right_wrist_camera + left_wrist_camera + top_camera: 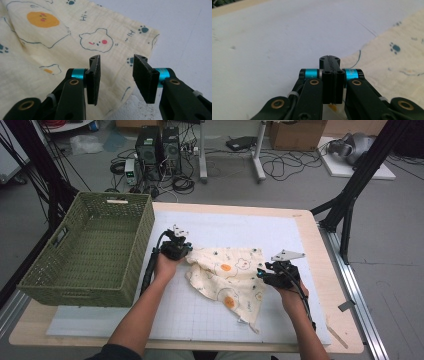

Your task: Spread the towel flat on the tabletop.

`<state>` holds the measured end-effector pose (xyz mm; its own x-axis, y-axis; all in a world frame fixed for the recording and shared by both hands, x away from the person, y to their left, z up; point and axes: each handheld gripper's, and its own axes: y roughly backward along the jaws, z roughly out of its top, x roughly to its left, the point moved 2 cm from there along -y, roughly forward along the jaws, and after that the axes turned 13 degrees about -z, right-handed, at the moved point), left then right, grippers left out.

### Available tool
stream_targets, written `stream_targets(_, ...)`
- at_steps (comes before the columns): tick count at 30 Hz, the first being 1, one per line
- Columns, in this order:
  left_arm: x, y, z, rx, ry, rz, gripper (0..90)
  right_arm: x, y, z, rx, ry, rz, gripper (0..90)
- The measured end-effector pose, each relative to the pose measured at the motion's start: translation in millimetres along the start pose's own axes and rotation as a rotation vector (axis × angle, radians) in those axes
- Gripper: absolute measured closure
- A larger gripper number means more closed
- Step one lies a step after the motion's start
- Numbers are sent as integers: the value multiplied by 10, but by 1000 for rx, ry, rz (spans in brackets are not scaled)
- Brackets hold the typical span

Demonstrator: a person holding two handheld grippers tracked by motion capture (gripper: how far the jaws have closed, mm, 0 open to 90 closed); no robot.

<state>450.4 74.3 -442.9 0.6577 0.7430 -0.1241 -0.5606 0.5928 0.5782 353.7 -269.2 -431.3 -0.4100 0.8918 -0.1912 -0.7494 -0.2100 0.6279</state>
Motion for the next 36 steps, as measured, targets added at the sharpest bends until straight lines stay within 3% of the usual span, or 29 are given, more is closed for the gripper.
stream_targets(3, 115, -11, 83, -57, 25, 47, 891, -21, -9, -5, -1, -13, 4, 574)
stream_targets(7, 297, -56, 137, -62, 71, 106, 891, -13, -17, -4, 0, -21, 7, 572)
stream_targets(10, 392, -20, 162, -127, 121, 138, 890, -2, -26, -5, 4, -18, 0, 568)
stream_targets(12, 414, 3, 160, -157, 150, 120, 885, 4, -47, -8, 5, -24, -1, 555)
stream_targets(13, 406, 3, 159, -157, 142, 104, 859, 8, -64, -9, 7, -30, 2, 543)
stream_targets(15, 378, 3, 160, -149, 158, 69, 642, 28, -106, -11, 3, -55, 12, 499)
stream_targets(18, 317, 23, 168, -135, 159, 35, 515, 93, -231, 23, 14, -110, 18, 362)
stream_targets(22, 222, 72, 212, -132, 120, 10, 482, 210, -410, 100, 45, -42, -25, 342)
stream_targets(26, 187, 94, 216, -116, 102, -9, 479, 283, -594, 186, 51, 29, -14, 212)
stream_targets(27, 193, 97, 208, -110, 107, -11, 479, 286, -627, 202, 52, 24, -10, 207)
stream_targets(28, 195, 100, 205, -106, 110, -13, 479, 286, -654, 230, 59, 17, 0, 244)
stream_targets(29, 199, 111, 199, -106, 112, -14, 479, 278, -664, 247, 65, 17, 15, 376)
stream_targets(30, 199, 128, 186, -116, 111, -10, 479, 261, -674, 271, 56, 8, 50, 583)
stream_targets(32, 198, 162, 149, -122, 114, -7, 483, 251, -698, 314, 55, 29, 28, 802)
stream_targets(34, 193, 191, 101, -116, 111, -7, 484, 220, -756, 373, 66, 21, 1, 855)
stream_targets(36, 188, 227, 59, -97, 112, -18, 484, 170, -794, 402, 65, 26, -81, 857)
